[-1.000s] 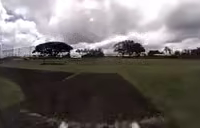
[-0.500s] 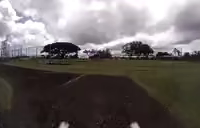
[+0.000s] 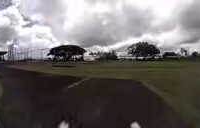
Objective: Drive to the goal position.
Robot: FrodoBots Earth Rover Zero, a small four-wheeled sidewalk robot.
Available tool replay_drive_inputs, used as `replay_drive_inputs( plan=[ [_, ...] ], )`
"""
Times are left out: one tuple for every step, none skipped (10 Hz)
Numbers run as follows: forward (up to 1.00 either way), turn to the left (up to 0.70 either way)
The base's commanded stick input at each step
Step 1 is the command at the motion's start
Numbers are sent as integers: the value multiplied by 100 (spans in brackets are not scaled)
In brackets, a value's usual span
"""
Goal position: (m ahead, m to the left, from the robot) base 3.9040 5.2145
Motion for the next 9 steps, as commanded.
replay_drive_inputs(
  plan=[
    [85, 27],
    [85, 27],
    [85, 27],
    [85, 27],
    [85, 27],
    [85, 27],
    [85, 27],
    [85, 27],
    [85, 27]
  ],
)
